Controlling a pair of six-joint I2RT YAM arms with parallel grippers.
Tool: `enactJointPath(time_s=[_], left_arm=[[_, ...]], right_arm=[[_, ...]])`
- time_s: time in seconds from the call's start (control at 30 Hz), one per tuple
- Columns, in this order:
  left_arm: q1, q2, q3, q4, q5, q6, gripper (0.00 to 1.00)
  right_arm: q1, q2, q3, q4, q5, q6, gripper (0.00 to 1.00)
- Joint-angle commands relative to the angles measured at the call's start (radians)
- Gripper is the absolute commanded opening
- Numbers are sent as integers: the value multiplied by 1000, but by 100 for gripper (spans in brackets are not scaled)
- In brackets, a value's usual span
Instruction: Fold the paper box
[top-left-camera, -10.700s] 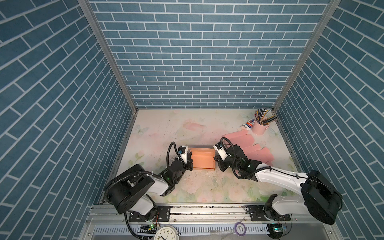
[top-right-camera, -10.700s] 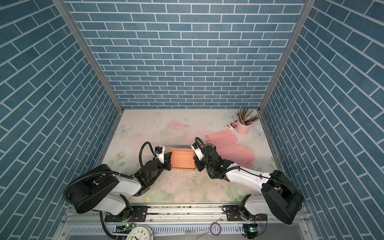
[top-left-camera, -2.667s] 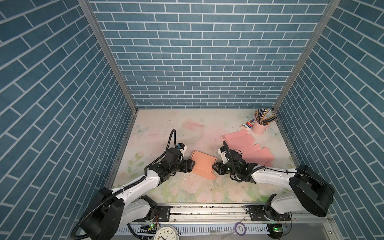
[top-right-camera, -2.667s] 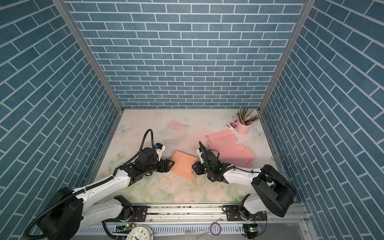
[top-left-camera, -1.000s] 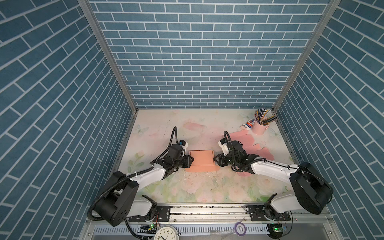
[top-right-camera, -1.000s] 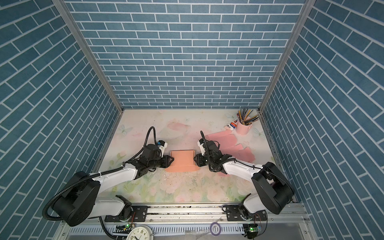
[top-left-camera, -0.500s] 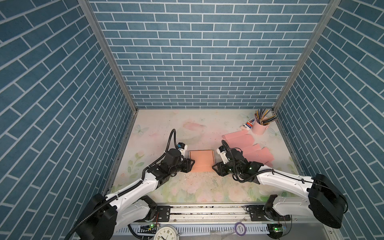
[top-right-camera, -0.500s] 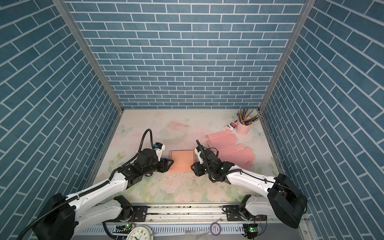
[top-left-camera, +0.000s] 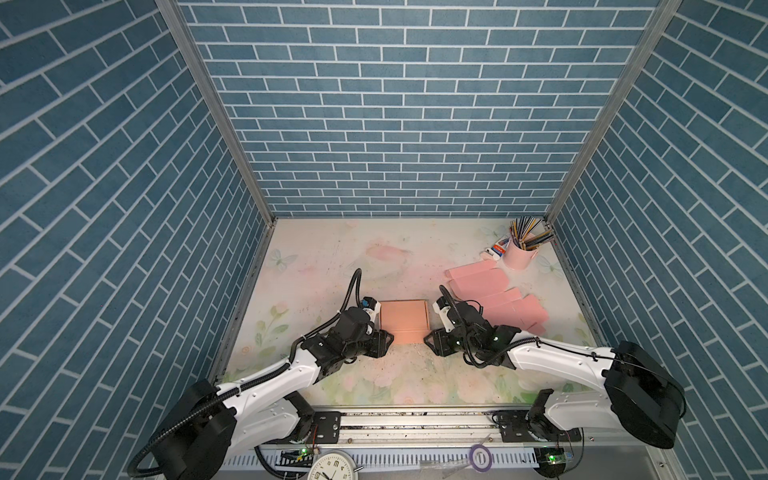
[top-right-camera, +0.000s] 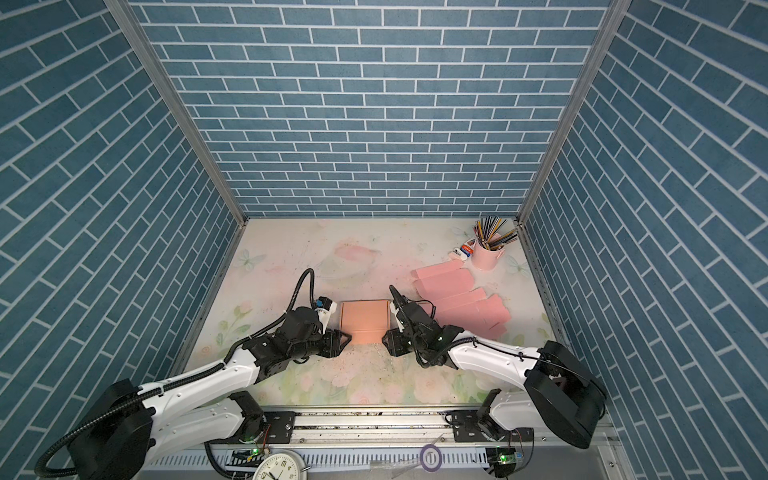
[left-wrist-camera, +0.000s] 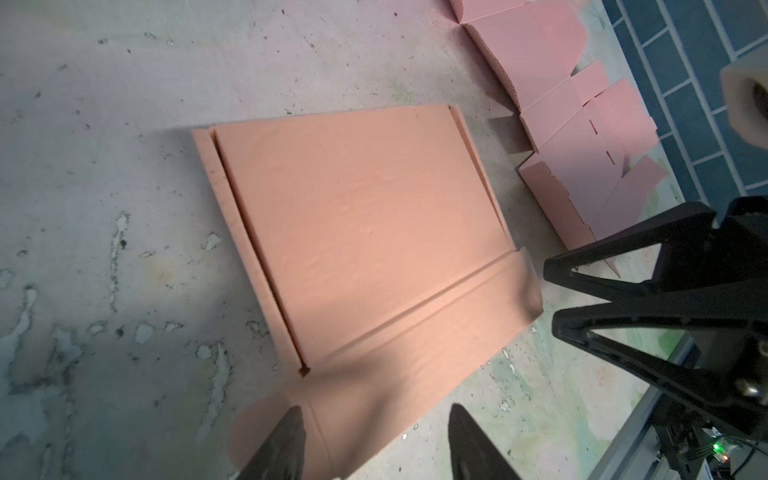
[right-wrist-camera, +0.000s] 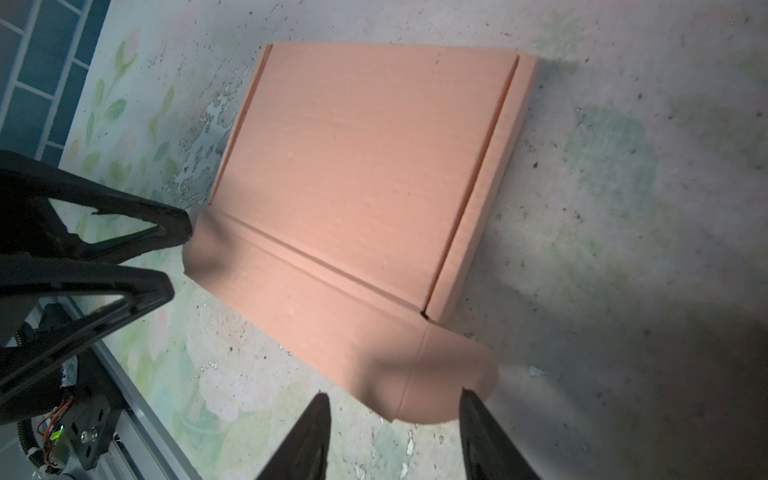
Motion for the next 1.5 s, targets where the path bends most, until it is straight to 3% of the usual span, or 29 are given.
enactJointPath(time_s=[0.0, 0.53, 0.97, 1.47], left_arm=[[-9, 14, -14, 32, -1, -18, 58], [-40, 40, -37, 103, 16, -53, 58], [-68, 35, -36, 111, 1, -72, 58], [-69, 78, -43, 128, -42, -65, 49]], right_arm=[[6, 23, 9, 26, 6, 20, 52], [14, 77, 32, 76, -38, 19, 51], [49, 55, 29, 43, 5, 37, 50], [49, 73, 42, 3, 63, 28, 48]])
